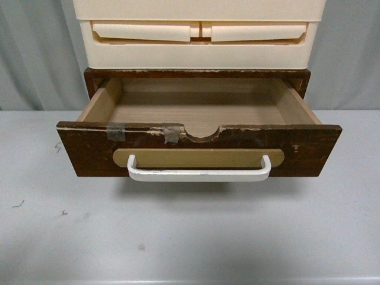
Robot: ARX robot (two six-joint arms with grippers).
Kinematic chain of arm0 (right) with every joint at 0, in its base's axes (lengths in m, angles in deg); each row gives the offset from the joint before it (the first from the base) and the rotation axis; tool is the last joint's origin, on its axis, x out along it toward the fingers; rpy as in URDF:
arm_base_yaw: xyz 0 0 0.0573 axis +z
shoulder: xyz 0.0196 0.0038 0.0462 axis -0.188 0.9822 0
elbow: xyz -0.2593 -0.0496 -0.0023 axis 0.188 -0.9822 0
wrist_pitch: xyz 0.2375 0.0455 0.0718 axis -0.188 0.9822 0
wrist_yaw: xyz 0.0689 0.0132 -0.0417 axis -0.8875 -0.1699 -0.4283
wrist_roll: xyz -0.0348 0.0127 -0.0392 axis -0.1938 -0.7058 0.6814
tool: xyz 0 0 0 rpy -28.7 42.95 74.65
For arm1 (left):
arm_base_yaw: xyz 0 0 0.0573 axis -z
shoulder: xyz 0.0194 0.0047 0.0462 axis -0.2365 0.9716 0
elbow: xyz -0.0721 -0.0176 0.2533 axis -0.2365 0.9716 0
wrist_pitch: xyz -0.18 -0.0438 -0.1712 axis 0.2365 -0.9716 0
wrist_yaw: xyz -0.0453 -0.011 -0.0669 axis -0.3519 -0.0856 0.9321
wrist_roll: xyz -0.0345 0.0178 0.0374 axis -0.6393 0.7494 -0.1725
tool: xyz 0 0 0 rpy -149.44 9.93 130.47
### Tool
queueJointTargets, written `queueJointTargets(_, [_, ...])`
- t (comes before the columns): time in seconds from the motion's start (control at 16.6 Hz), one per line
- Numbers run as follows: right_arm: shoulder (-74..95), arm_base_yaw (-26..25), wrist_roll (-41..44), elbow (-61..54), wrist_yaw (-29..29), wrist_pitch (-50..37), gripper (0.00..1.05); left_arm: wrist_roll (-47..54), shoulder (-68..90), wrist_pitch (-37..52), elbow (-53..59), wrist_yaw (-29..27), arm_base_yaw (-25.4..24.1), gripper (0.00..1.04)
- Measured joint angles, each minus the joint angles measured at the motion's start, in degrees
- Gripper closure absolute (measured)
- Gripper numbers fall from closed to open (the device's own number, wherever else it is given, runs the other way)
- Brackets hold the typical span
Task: Open drawer
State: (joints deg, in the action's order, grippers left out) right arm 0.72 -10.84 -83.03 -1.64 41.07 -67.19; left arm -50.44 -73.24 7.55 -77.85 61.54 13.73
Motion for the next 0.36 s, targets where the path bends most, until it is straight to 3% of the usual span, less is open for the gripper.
queueJointTargets(0.06, [0.00, 0.00, 0.00, 0.00, 0.00, 0.00, 0.18, 0.00, 0.00, 0.00, 0.00, 0.00, 0.00, 0.15])
queueJointTargets(0.12, [0.00, 0.00, 0.00, 0.00, 0.00, 0.00, 0.08, 0.02, 0.00, 0.00, 0.00, 0.00, 0.00, 0.05])
queueJointTargets(0.36, [0.00, 0.00, 0.00, 0.00, -0.02, 0.00, 0.06, 0.02, 0.00, 0.00, 0.00, 0.00, 0.00, 0.07])
